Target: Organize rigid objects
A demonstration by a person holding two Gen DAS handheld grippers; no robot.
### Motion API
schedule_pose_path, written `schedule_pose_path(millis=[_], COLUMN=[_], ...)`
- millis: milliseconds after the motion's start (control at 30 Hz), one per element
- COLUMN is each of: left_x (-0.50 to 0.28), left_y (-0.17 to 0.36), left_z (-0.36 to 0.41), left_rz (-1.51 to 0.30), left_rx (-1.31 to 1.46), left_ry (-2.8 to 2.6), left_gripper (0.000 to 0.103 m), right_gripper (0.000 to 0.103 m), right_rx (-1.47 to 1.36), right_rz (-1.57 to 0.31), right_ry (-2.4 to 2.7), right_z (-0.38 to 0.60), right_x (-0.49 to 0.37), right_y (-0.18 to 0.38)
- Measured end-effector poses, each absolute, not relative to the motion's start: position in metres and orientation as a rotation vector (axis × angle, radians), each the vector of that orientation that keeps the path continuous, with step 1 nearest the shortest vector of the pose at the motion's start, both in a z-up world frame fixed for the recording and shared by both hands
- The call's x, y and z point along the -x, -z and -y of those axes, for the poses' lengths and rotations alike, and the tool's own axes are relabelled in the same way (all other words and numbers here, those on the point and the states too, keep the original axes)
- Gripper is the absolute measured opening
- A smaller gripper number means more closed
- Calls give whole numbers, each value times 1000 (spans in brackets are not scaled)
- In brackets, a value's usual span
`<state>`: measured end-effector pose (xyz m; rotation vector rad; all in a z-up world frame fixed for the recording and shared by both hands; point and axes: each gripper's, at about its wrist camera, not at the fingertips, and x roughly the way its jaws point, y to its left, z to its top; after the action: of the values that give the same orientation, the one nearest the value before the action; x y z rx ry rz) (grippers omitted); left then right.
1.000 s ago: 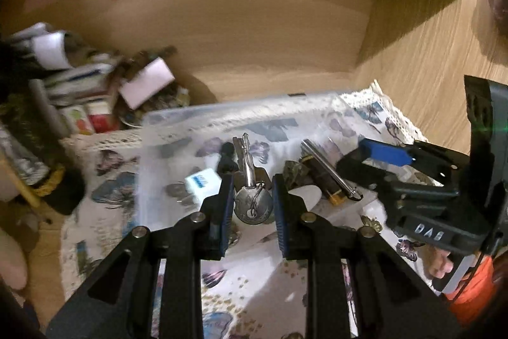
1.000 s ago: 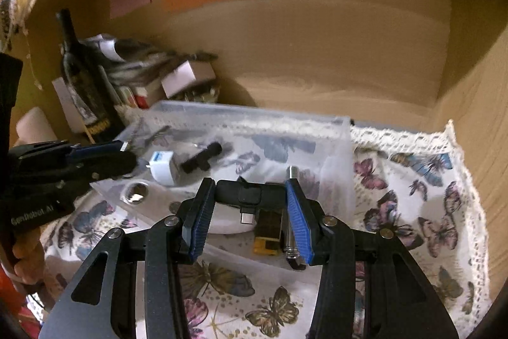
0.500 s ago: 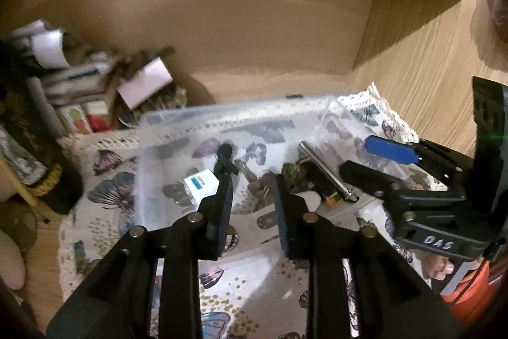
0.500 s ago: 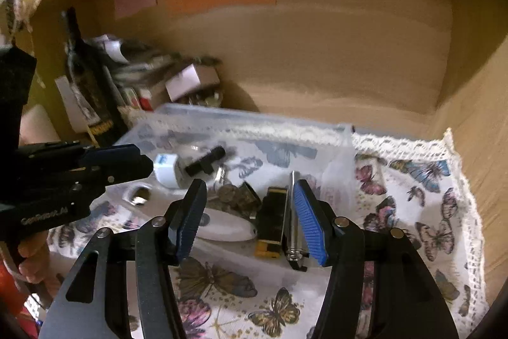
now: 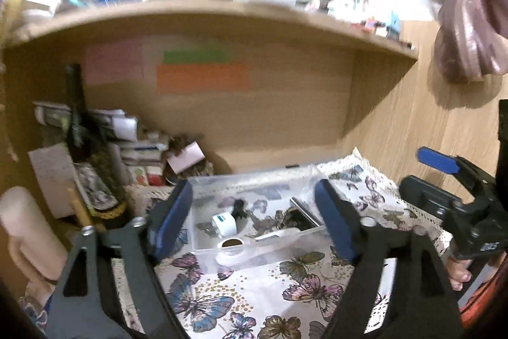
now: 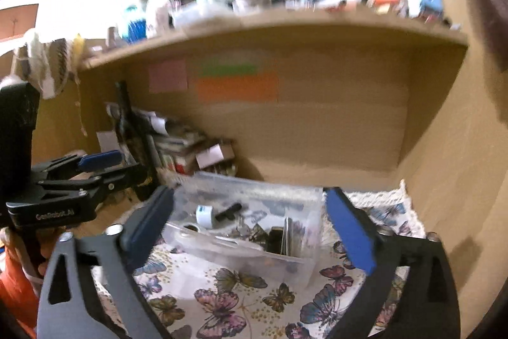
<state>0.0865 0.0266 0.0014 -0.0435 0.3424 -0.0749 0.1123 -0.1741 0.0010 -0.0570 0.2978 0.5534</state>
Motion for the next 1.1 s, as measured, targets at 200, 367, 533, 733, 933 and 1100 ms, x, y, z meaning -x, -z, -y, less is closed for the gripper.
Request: schedule_pose_path(millis=[200, 367, 533, 733, 933, 1100], left_x=[-42, -22, -14, -14, -17, -18], left_y=[-11, -14, -12, -12, -12, -11], left_z=[-18, -11, -5, -6, -8, -9], left_rz=[-248, -223, -216, -214, -224, -234], left_rx=[16, 9, 3, 15, 23, 34], left_ry=[49, 55, 58, 52, 55, 59], left_gripper=[102, 103, 103, 103, 103, 103], right_gripper=[103, 103, 103, 103, 103, 103], right_rx=[50, 26, 24, 15, 11, 15], right_rz=[-239, -224, -223, -224, -231, -233], right_ry=[-537, -532, -529, -525, -527, -525], right_z=[180, 188, 192, 195, 195, 193], right_x=[-80, -65, -59, -57, -58, -57], right_y=[-9, -7, -6, -6, -3, -3])
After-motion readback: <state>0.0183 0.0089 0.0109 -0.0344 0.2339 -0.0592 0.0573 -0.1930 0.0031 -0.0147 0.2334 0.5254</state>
